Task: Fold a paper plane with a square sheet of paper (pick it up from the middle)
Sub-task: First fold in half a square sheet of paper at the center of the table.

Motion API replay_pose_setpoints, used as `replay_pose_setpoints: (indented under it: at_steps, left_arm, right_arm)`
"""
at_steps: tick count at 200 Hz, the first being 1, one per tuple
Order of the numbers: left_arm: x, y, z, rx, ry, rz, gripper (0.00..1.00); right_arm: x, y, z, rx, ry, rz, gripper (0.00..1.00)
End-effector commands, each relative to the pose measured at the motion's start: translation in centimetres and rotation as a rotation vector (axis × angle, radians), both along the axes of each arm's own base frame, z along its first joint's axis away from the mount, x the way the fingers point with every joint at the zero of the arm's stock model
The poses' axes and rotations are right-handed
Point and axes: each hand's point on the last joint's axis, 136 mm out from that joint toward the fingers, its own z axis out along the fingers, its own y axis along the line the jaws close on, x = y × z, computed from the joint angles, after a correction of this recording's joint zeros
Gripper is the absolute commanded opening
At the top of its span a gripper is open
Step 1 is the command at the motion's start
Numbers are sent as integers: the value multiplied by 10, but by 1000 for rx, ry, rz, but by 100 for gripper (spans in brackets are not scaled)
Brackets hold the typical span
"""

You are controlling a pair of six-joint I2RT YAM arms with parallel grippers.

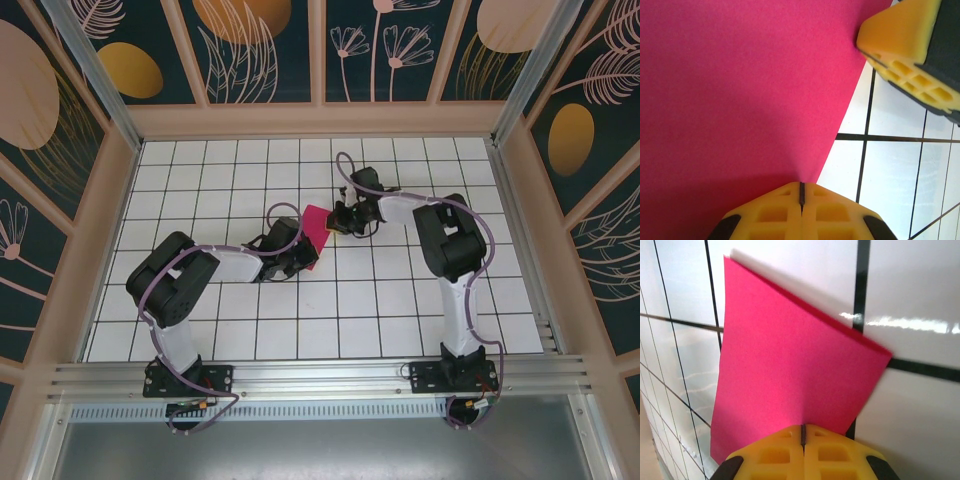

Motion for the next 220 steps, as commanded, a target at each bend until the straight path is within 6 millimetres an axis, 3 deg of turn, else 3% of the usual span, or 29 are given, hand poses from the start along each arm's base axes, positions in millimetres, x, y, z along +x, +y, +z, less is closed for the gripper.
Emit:
replay_pose_setpoints:
  at_steps: [1, 133, 168, 220]
  left_arm:
    - [-39, 25, -43, 123, 160, -14, 0]
    - [-42, 28, -47, 139, 172, -16, 0]
    - [-42, 28, -47, 141, 173, -17, 0]
    - [-40, 26, -41, 138, 155, -25, 0]
  right_arm:
    - [53, -71, -37, -204, -67, -202, 0]
    - [96, -86, -27, -188, -95, -224, 0]
    - [100, -89, -34, -187, -81, -229, 0]
    - [106, -89, -28, -172, -83, -225, 0]
